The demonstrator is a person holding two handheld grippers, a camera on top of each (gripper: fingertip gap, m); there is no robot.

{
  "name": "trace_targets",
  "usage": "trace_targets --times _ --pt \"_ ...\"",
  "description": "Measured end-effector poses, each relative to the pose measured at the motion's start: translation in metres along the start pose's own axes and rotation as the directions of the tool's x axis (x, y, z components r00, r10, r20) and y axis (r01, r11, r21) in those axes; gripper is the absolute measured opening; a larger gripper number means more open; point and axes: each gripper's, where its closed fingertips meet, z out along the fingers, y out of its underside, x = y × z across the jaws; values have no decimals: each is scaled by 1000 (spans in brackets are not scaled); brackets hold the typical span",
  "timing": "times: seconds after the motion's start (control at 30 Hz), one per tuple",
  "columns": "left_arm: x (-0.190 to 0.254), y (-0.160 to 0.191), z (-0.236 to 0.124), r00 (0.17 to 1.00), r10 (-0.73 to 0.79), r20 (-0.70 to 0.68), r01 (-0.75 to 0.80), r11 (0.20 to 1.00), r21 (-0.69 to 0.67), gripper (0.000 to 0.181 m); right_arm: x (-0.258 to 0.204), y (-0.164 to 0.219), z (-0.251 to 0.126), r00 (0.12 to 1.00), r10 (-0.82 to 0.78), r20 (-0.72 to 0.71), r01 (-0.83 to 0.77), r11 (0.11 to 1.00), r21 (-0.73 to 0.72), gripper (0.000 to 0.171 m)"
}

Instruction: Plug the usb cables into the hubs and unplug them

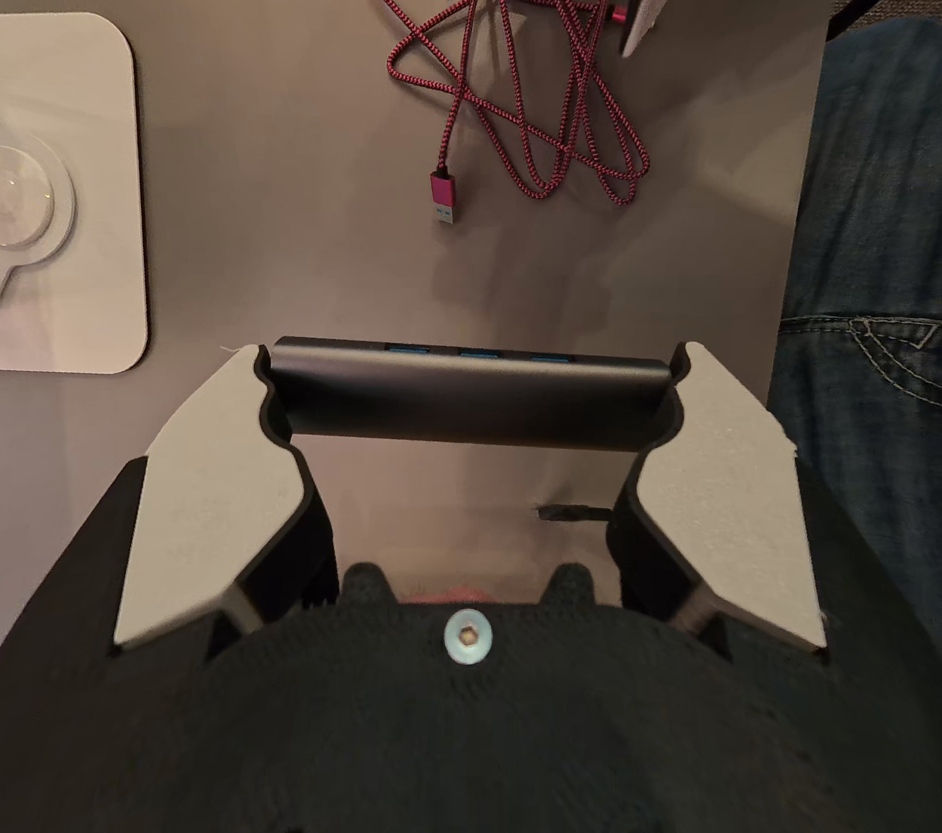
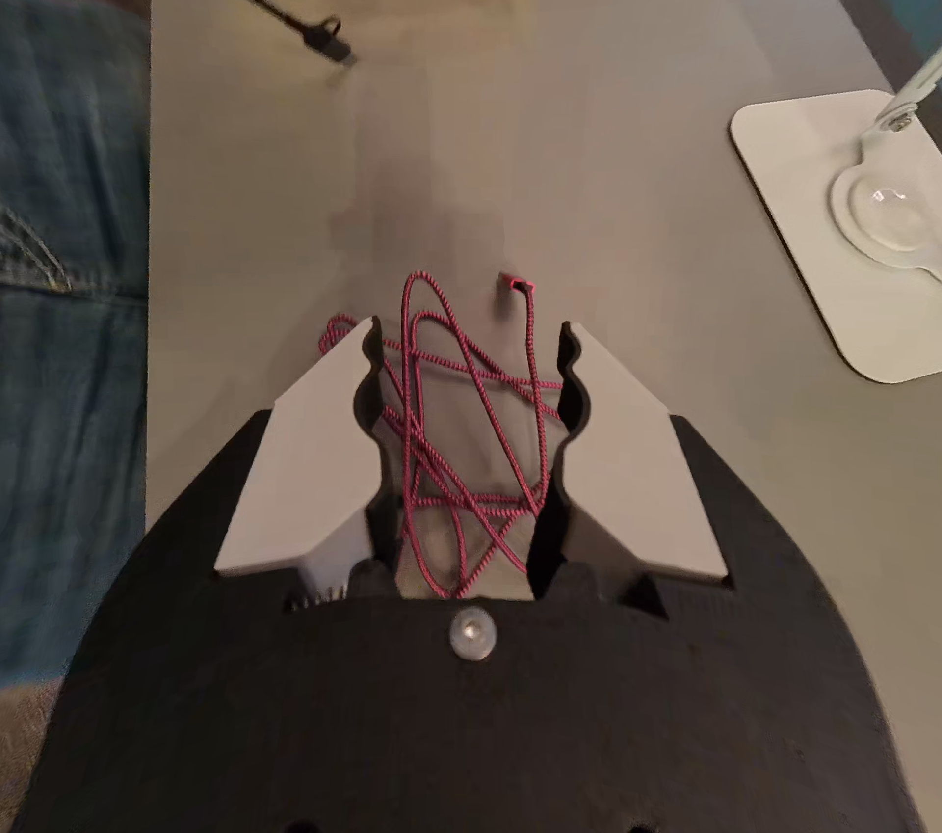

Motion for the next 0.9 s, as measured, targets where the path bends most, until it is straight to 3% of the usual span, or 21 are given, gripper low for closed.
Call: trace_targets --times 0.07,0.1,0.23,0.37,0.43,0.53,0.63,0.73,0.9 --pt "2 -1 0 1000 2 1 -2 1000 3 137 -8 11 0 995 -82 58 87 992 -92 78" --pt "3 -1 0 1000 4 2 -4 1000 3 137 -12 18 2 991 -93 96 106 984 -140 95" --pt "9 -3 2 1000 5 -3 -5 1000 15 137 -11 56 20 972 -149 180 205 913 -352 130" --pt "16 -3 5 1000 15 -8 -15 1000 19 137 -9 86 38 961 -110 256 220 863 -455 127" --pt "17 -4 4 1000 14 -12 -13 999 29 137 -5 80 42 966 -80 248 178 898 -401 113" --pt "18 -3 4 1000 12 -12 -12 999 36 137 0 76 37 969 -72 237 162 907 -388 42" --pt "19 -4 3 1000 12 -12 -11 999 46 137 4 77 36 973 -65 221 153 901 -407 7" --pt "20 -3 2 1000 8 -8 -8 999 52 137 4 77 35 977 -74 198 151 901 -406 4" --pt "19 -1 0 1000 -1 2 0 998 61 137 9 42 14 992 -47 118 78 960 -269 4"
